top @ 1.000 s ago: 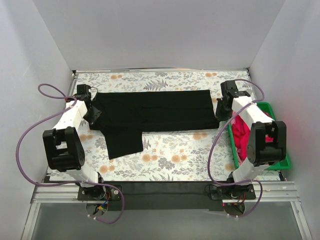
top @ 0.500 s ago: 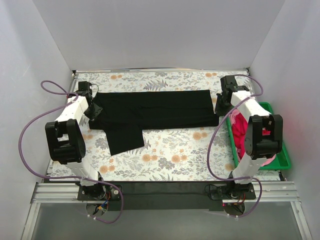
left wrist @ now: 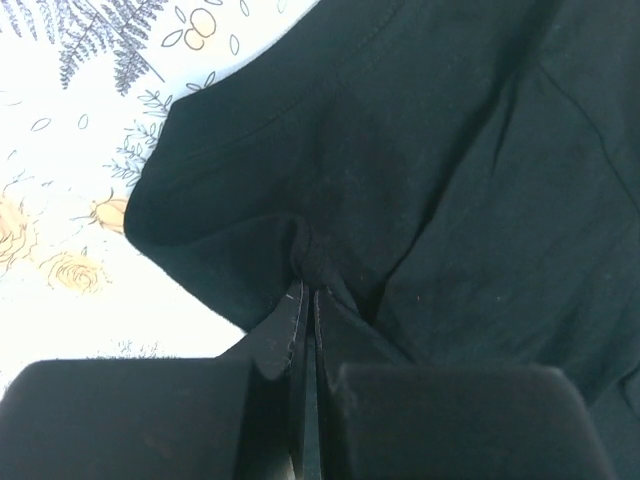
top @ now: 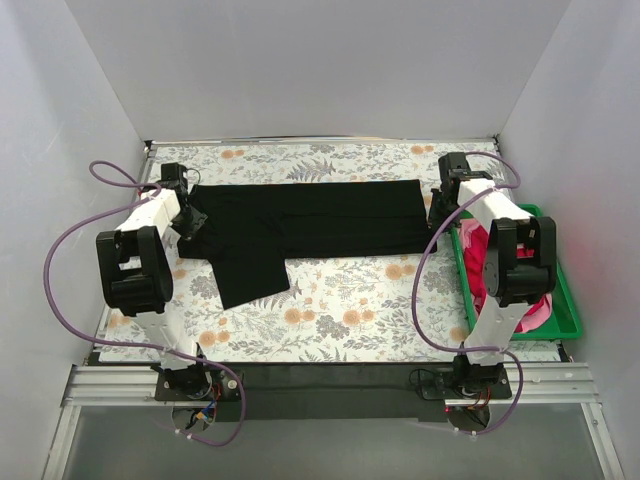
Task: Fold and stack the t-shirts
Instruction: Fold the tshirt
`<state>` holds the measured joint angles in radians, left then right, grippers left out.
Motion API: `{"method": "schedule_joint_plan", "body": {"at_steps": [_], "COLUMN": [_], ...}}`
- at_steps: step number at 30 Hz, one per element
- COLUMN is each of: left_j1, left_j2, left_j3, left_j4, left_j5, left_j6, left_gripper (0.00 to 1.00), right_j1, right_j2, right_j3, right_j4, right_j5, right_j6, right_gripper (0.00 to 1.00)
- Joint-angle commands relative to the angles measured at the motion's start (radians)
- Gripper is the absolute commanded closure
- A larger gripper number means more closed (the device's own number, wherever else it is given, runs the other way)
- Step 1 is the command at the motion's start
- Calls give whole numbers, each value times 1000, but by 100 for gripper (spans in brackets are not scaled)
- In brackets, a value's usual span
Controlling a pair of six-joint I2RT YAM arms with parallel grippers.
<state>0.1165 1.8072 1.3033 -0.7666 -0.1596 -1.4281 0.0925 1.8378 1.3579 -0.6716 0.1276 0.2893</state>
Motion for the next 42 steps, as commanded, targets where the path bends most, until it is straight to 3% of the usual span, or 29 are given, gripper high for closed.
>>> {"method": "schedule_joint_plan", "body": {"at_steps": [1, 42], "left_j1": [9, 15], "left_j2": [0, -17], "left_j3": [31, -7], "left_j4": [33, 95], "left_j5": [-24, -86], "left_j6": [6, -22], "left_gripper": [100, 100], "right_j1": [-13, -20], "right_j2": [18, 64], "right_j3": [46, 67], "right_j4": [35, 98], "right_j5": [17, -26], "right_j6": [10, 14], "right_gripper": [99, 99]}}
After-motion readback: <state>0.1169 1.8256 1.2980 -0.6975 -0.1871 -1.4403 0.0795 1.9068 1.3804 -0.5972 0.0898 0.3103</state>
